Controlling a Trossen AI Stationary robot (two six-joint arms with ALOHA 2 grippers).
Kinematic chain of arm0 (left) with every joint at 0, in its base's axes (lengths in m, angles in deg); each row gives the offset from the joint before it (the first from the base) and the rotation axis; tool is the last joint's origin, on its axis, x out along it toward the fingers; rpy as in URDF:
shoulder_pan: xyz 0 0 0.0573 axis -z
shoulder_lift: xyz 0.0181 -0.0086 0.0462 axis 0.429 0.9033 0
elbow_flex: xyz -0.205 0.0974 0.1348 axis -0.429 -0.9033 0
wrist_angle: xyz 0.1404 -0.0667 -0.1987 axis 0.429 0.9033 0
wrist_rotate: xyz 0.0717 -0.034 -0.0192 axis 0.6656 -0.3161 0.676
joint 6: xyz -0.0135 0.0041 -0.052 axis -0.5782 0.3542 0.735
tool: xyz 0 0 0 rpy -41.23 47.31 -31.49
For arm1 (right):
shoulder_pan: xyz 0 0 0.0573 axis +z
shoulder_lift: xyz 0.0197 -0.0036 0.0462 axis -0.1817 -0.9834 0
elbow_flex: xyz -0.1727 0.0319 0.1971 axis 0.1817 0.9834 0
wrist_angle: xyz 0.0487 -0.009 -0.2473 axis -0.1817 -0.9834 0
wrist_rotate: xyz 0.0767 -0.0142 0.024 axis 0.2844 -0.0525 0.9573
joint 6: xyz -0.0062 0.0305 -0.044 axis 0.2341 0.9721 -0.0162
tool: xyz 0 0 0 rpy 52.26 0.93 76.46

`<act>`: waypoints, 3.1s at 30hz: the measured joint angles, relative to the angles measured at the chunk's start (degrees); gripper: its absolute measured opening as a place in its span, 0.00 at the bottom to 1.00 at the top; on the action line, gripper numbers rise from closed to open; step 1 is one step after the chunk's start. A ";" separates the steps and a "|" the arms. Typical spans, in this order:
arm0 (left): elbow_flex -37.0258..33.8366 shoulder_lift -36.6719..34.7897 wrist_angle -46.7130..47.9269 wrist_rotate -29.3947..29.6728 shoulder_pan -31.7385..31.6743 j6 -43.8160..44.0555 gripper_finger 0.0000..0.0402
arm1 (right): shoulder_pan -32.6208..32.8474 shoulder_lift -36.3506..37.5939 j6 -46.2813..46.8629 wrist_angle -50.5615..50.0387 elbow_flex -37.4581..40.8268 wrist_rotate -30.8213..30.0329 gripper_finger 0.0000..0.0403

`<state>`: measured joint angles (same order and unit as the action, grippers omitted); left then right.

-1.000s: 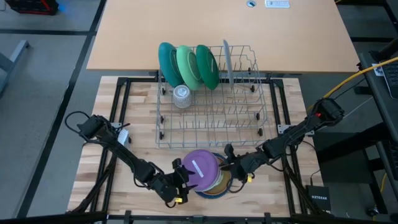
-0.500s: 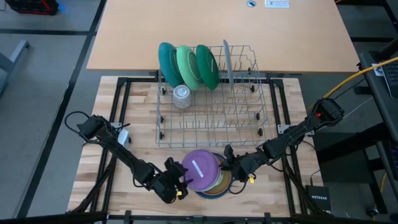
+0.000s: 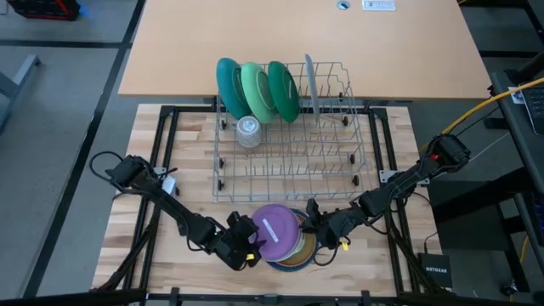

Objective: Sort dishes
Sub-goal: Put the purple plate in the dish rack

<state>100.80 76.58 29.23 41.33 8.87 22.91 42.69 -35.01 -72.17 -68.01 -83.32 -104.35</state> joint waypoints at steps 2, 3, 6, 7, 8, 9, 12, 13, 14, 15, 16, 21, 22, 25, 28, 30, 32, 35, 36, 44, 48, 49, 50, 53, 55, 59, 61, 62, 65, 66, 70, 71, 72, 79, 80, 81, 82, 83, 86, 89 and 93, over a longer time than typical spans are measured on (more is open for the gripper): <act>0.00 -0.03 -0.20 -0.64 -0.48 -0.09 0.60 | 0.00 0.00 0.00 0.00 0.00 0.00 0.22; 0.00 -0.04 -0.44 -0.48 -0.55 -0.11 0.60 | 0.00 0.00 0.03 -0.01 0.00 0.00 0.22; -0.02 -0.30 -1.53 0.84 -0.56 -1.41 0.60 | 0.00 0.01 0.17 -0.02 0.00 0.00 0.22; -0.02 -0.60 -1.65 0.93 -0.51 -1.58 0.60 | 0.00 0.00 0.18 -0.02 0.00 -0.02 0.22; -0.02 -0.90 -1.57 0.97 -0.40 -1.64 0.60 | 0.00 0.00 0.20 -0.04 0.02 0.00 0.22; -0.02 -1.14 -1.70 1.05 -0.31 -1.61 0.60 | 0.00 0.02 0.20 -0.04 0.00 0.00 0.22; -0.04 -1.34 -1.32 1.10 0.29 -1.60 0.60 | 0.00 0.00 0.21 -0.04 0.01 -0.79 0.22; -0.04 -1.35 -1.33 1.02 0.53 -1.58 0.60 | 0.00 0.01 0.22 -0.04 0.02 -1.27 0.22; -0.04 -1.42 -1.42 0.97 0.85 -1.60 0.60 | 0.00 0.02 0.22 -0.02 0.02 -1.93 0.22; -0.04 -1.45 -1.41 0.92 1.19 -1.77 0.60 | 0.00 0.02 0.24 -0.09 0.02 -2.37 0.22; -0.04 -1.45 -1.43 0.92 1.58 -2.32 0.60 | 0.00 0.02 0.24 -0.11 0.02 -2.47 0.22; -0.04 -1.45 -1.41 0.97 3.72 -9.32 0.60 | 0.00 0.02 0.24 -0.11 0.02 -3.71 0.22; -0.04 -1.45 -1.28 1.25 3.99 -9.91 0.60 | 0.00 0.02 0.21 -0.14 0.02 -4.10 0.22; -0.02 -1.45 0.75 2.33 4.00 -7.10 0.60 | 0.00 0.02 -0.58 -0.17 0.02 -5.47 0.22; -0.02 -1.45 5.59 2.52 3.84 0.81 0.60 | 0.00 0.02 -1.11 -0.20 -0.07 -5.44 0.22; -0.02 -1.45 7.90 2.61 4.23 5.59 0.60 | 0.00 0.02 -1.14 -0.26 -0.72 -5.04 0.22; -0.02 -1.45 9.57 2.56 4.97 9.08 0.60 | 0.00 0.02 -1.14 -0.27 -1.76 -4.17 0.22; -0.02 -1.45 11.48 2.47 6.04 13.94 0.60 | 0.00 0.04 -1.14 -1.68 -3.86 -2.52 0.22; -0.02 -1.45 12.73 2.42 6.37 16.21 0.60 | 0.00 0.06 -1.14 -2.96 -4.62 -1.91 0.22; -1.79 -1.45 19.99 2.88 5.89 33.35 0.60 | 0.00 0.07 -1.14 -12.06 -6.25 1.65 0.22; -3.62 -1.15 19.66 3.04 4.34 37.37 0.60 | 0.00 0.07 -1.14 -12.01 -6.25 1.64 0.22; -3.79 -0.98 19.59 2.99 3.99 37.48 0.60 | 0.00 0.07 -1.14 -12.05 -6.25 1.64 0.22; -4.01 -0.88 19.45 2.91 3.57 37.42 0.60 | -0.02 0.02 -1.14 -12.08 -6.25 1.64 0.22; -4.39 -0.37 17.61 2.63 2.48 35.82 0.60 | -0.43 -0.30 -1.12 -12.21 -6.27 1.79 0.22; -4.42 0.28 16.35 2.43 1.72 34.37 0.60 | -1.15 -0.82 -1.11 -11.77 -6.31 2.15 0.22; -4.50 1.52 13.13 1.94 0.52 30.93 0.60 | -2.25 -2.25 -1.11 -11.54 -6.36 2.57 0.22; -4.52 1.81 11.94 1.70 0.21 29.66 0.60 | -2.25 -2.56 -1.11 -11.38 -6.38 2.59 0.22; -4.52 1.81 11.79 1.54 0.09 29.52 0.60 | -2.25 -2.58 -1.11 -11.34 -6.38 2.60 0.22; -4.52 1.81 11.56 1.33 0.03 29.80 0.60 | -2.14 -2.54 -1.11 -10.75 -6.38 2.60 0.22; -4.52 1.81 11.31 1.23 0.03 29.88 0.60 | -2.13 -2.54 -1.11 -10.47 -6.38 2.61 0.22; -4.58 1.87 9.63 0.65 0.01 29.83 0.60 | -2.12 -2.54 -1.16 -10.43 -6.38 2.65 0.22; -4.60 1.91 9.25 0.61 0.01 29.82 0.60 | -2.12 -2.54 -1.20 -10.43 -6.38 2.65 0.22; -4.61 1.92 8.93 0.54 0.01 29.81 0.60 | -2.12 -2.54 -1.30 -10.43 -6.36 2.65 0.22; -4.61 1.96 8.60 0.49 0.01 30.31 0.60 | -2.12 -2.62 -2.01 -9.61 -6.30 2.64 0.22; -4.61 1.96 8.66 0.47 0.01 30.73 0.60 | -2.12 -2.66 -2.69 -8.92 -6.27 2.71 0.22; -4.61 1.96 8.67 0.47 0.01 31.26 0.60 | -2.11 -2.69 -3.58 -8.24 -6.25 2.93 0.22; -4.61 1.96 8.67 0.47 0.01 31.49 0.60 | -2.10 -2.71 -4.55 -7.68 -6.25 3.22 0.22; -4.61 1.96 8.67 0.47 0.01 31.53 0.60 | -2.10 -2.71 -5.67 -7.25 -6.25 3.71 0.22; -4.61 1.96 8.67 0.48 0.01 31.70 0.60 | -2.10 -2.71 -8.50 -6.68 -6.25 4.30 0.22; -4.59 1.96 8.71 0.53 0.01 32.02 0.60 | -2.10 -2.71 -9.02 -5.92 -6.25 4.29 0.22; -4.59 1.96 8.75 0.89 -0.06 32.09 0.60 | -2.10 -2.71 -9.06 -4.27 -6.25 4.15 0.22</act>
<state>96.21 78.54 37.99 42.22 8.82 55.00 40.60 -37.72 -81.23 -72.27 -89.57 -100.20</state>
